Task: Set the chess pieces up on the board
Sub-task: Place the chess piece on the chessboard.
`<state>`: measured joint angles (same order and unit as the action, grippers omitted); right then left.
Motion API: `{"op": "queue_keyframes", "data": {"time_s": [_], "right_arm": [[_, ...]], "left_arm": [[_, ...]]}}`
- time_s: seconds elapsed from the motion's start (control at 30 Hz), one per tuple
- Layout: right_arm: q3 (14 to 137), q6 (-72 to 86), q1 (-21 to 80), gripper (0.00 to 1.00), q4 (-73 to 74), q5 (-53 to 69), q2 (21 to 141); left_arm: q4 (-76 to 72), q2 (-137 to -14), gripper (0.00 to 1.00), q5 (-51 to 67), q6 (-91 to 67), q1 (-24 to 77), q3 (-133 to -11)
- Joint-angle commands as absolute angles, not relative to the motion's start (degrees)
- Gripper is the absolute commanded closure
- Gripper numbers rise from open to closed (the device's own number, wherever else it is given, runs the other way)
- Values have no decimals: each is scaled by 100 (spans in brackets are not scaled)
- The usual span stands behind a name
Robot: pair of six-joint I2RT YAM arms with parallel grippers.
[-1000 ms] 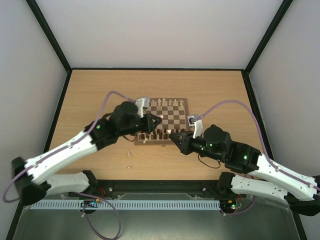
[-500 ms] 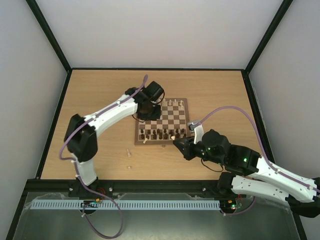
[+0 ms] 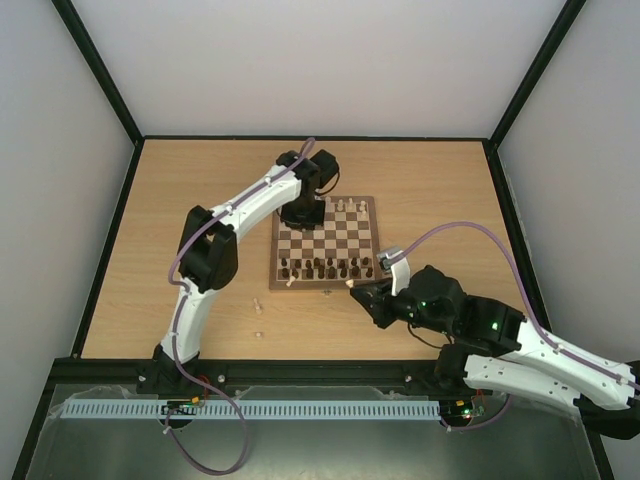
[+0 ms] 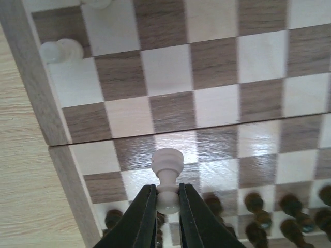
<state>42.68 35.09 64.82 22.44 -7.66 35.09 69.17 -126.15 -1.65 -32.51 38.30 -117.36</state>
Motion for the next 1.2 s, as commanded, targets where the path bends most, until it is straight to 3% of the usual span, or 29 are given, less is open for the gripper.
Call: {"op": "queue_keyframes", "data": {"time_s": [0.0,1.17], "right_arm": [[4201,3340,6451,90,2351,-677,3361],[4043,3194,6451,90,2205,-455,3311]], "left_arm": [[7435,-12822,93,23,-3095,3520,-11883],[7433,-13767,95,237,-2980,2986,-12914]]}}
